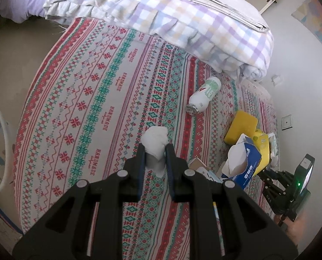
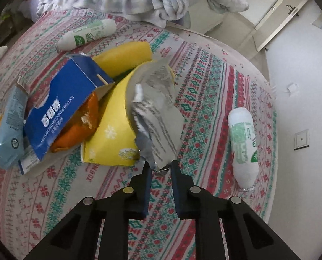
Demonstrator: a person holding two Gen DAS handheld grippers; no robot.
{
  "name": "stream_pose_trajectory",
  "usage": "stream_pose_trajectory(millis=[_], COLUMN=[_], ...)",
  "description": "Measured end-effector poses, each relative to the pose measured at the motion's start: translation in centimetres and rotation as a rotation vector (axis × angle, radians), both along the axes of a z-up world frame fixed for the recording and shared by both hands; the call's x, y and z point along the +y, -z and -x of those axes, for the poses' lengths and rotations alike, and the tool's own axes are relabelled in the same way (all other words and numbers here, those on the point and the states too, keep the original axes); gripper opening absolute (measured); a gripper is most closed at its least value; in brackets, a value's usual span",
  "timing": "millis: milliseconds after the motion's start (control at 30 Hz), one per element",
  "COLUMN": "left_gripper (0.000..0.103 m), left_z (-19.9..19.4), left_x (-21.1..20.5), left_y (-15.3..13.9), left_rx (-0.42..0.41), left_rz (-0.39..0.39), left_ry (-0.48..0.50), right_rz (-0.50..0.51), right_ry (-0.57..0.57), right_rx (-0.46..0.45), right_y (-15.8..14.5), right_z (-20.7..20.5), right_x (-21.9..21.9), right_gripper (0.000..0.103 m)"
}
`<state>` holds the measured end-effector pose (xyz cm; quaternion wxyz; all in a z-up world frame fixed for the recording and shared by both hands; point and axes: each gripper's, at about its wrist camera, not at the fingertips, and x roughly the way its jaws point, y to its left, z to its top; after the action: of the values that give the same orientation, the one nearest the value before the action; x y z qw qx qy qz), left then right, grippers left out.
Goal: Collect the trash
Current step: 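Grasp the torn silver foil wrapper with the right tool, then carry the foil and tissue to the wastebasket and open both tools over it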
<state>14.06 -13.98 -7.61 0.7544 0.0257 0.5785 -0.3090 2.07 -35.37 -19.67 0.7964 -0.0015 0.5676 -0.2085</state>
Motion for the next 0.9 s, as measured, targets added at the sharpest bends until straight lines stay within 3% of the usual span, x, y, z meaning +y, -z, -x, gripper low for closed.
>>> stream_pose_trajectory(millis=[167, 400, 667, 900], left_gripper=[0.02, 0.02, 0.02, 0.02], left_z=[-0.2, -0.7, -1.6, -3.8], left_x=[0.5, 1.9, 5.3, 10.0], left_y=[-0.5, -1.5, -2.9, -3.0], left_rx=[0.004, 0.006, 0.005, 0.057], left_rz=[0.016, 0.046, 0.083, 0.119], left_ry=[-0.009, -0.034, -0.092, -0.202], right_rz=[-0.017, -0.092, -0.101, -0.219], right_ry=[0.048, 0.145, 0.157, 0.08], right_rx=[-0.048, -0.205, -0.383, -0.572], right_y=[-1.1, -4.1, -7.9, -11.2], right_z=[0.7, 2.2, 2.9, 2.2], right_x=[-0.5, -1.9, -0.7, 2.6], right_gripper=[0.012, 0.012, 0.012, 0.012])
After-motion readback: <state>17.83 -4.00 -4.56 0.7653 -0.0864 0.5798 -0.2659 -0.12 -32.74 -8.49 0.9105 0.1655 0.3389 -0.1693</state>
